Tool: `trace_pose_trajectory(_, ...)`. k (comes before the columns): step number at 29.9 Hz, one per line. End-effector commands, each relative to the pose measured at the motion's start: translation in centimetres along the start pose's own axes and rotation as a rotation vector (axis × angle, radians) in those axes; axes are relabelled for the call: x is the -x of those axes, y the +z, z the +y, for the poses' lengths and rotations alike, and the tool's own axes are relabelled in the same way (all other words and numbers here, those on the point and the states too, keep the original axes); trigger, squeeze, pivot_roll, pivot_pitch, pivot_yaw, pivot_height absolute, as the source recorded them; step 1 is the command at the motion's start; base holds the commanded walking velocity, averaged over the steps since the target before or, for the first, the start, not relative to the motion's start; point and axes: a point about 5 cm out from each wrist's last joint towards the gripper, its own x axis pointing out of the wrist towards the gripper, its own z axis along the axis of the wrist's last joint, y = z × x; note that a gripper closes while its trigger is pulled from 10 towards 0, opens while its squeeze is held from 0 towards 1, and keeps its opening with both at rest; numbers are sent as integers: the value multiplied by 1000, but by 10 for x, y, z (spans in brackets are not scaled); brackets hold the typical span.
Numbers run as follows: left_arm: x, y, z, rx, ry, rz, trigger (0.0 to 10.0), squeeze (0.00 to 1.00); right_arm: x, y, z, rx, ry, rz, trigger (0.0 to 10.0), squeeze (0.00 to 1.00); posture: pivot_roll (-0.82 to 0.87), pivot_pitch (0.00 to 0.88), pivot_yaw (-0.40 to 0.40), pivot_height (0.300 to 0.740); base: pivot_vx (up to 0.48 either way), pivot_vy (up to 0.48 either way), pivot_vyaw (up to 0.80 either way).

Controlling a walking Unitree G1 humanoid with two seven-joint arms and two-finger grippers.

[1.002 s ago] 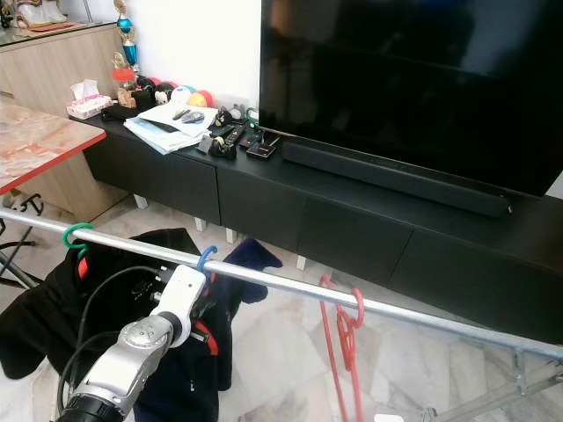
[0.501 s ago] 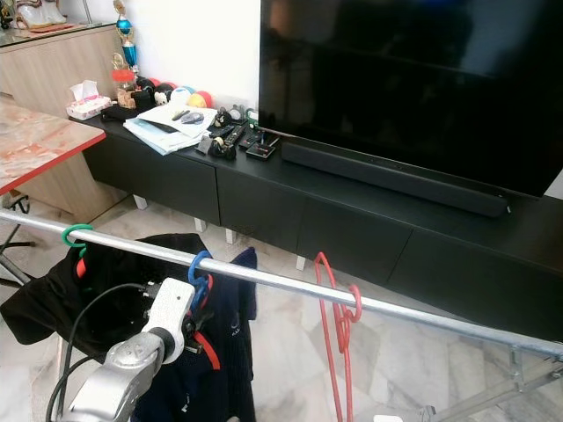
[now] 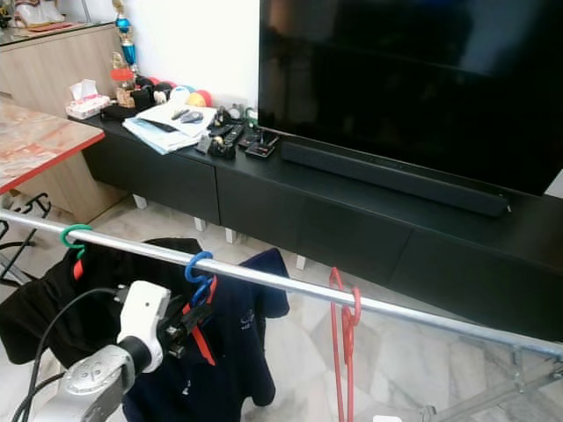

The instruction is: Hang hanger

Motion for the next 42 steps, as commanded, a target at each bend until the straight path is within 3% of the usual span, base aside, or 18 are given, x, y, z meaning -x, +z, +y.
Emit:
trace_pose_trajectory(1, 11, -12, 34, -5, 197, 25, 10000, 1000, 0, -2, -2, -1, -7, 7, 10000, 0, 143, 0, -34, 740, 0, 0, 0)
trace_pose_trajectory(3, 13, -16, 40, -15, 238, 37, 10000, 1000, 0, -2, -2, -1, -7, 8, 10000, 0, 143, 0, -34, 740, 0, 0, 0)
trace_pose_trajectory(4, 20, -34, 58, -28, 334, 116, 10000, 20, 0, -2, -2, 0, -6, 8, 10000, 0, 143, 0, -34, 740, 0, 0, 0)
trace_pose_trajectory(5, 28, -54, 72, -84, 396, 200, 10000, 0, 0, -2, -1, 1, -5, 9, 10000, 0, 145, 0, -31, 740, 0, 0, 0)
trace_pose_trajectory(6, 31, -65, 76, -91, 405, 245, 10000, 0, 0, -2, -1, 1, -5, 9, 10000, 0, 144, 0, -30, 740, 0, 0, 0)
trace_pose_trajectory(8, 39, -89, 82, -85, 426, 341, 10000, 0, 0, -3, 0, -1, -4, 9, 10000, 0, 134, 0, -23, 740, 0, 0, 0)
trace_pose_trajectory(9, 39, -89, 82, -85, 426, 341, 10000, 0, 0, -3, 0, -1, -4, 9, 10000, 0, 134, 0, -23, 740, 0, 0, 0)
trace_pose_trajectory(11, 48, -117, 83, -60, 449, 452, 10000, 0, 0, -3, 0, -6, -5, 10, 10000, 0, 126, 0, -17, 740, 0, 0, 0)
trace_pose_trajectory(12, 48, -117, 83, -60, 449, 452, 10000, 0, 0, -3, 0, -6, -5, 10, 10000, 0, 126, 0, -17, 740, 0, 0, 0)
trace_pose_trajectory(13, 57, -144, 77, -21, 440, 555, 10000, 0, 0, -4, 1, -13, -7, 10, 10000, 0, 121, 0, -13, 740, 0, 0, 0)
trace_pose_trajectory(17, 67, -176, 62, 20, 416, 671, 10000, 0, 0, -5, 3, -19, -7, 12, 10000, 0, 115, 0, -10, 740, 0, 0, 0)
trace_pose_trajectory(18, 67, -176, 62, 20, 416, 671, 10000, 0, 0, -5, 3, -19, -7, 12, 10000, 0, 115, 0, -10, 740, 0, 0, 0)
trace_pose_trajectory(20, 79, -203, 46, 50, 380, 794, 10000, 0, 0, -6, 4, -35, -14, 17, 10000, 0, 108, 0, -11, 740, 0, 0, 0)
trace_pose_trajectory(24, 88, -216, 35, 13, 327, 889, 10000, 0, 0, -10, 4, -111, -46, 23, 10000, 0, 82, 0, 3, 740, 0, 0, 0)
trace_pose_trajectory(27, 84, -216, 33, 13, 318, 874, 10000, 0, 0, -12, 5, -146, -55, 24, 10000, 0, 75, 0, 9, 740, 0, 0, 0)
trace_pose_trajectory(32, 70, -208, 34, -13, 305, 826, 10000, 0, 0, -12, 5, -137, -51, 29, 10000, 0, 79, 0, 13, 740, 0, 0, 0)
trace_pose_trajectory(37, 65, -206, 36, -28, 290, 822, 10000, 0, 0, -11, 6, -141, -53, 28, 10000, 0, 82, 0, 14, 740, 0, 0, 0)
trace_pose_trajectory(42, 78, -211, 42, -29, 296, 854, 10000, 0, -1, -10, 7, -147, -51, 25, 10000, 0, 85, 0, 11, 740, 0, 0, 0)
